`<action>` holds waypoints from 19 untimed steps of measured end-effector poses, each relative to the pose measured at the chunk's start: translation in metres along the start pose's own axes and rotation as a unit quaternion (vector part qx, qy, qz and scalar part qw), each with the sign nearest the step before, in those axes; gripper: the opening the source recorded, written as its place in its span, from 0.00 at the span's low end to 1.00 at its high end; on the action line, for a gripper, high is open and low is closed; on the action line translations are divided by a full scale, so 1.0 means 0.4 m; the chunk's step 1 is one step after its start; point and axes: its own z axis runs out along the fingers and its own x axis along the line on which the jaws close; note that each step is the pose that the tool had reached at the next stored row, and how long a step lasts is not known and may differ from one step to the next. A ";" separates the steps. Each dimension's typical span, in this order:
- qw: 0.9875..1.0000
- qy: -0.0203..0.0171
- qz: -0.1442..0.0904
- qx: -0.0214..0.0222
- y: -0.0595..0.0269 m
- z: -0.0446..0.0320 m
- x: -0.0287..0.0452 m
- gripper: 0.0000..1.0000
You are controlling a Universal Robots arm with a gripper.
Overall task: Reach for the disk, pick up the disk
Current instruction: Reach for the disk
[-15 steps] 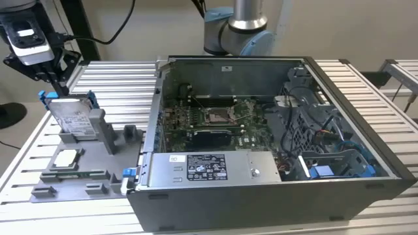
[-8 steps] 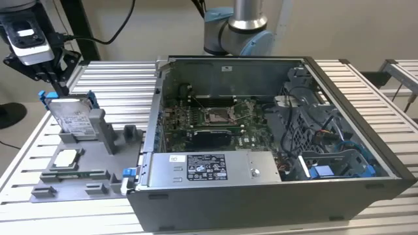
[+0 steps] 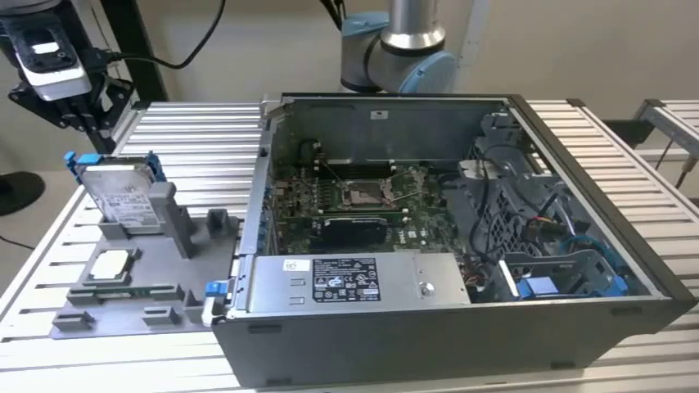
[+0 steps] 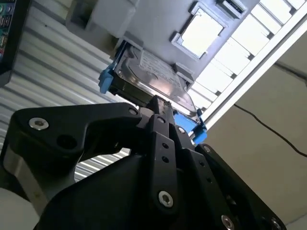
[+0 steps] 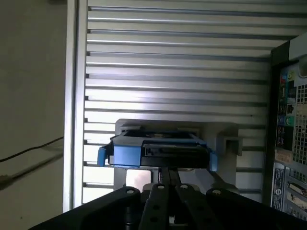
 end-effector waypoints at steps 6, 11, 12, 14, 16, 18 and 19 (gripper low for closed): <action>1.000 0.000 0.000 0.000 0.005 0.001 0.054 0.00; 1.000 0.000 0.000 0.000 0.006 0.002 0.074 0.00; 1.000 0.000 0.000 0.000 0.006 0.002 0.077 0.00; 1.000 0.000 0.000 0.000 0.007 0.002 0.080 0.00; 1.000 0.000 0.000 0.000 0.007 0.002 0.080 0.00; 1.000 0.000 0.000 0.000 0.007 0.002 0.080 0.00; 1.000 0.000 0.000 0.000 0.007 0.002 0.080 0.00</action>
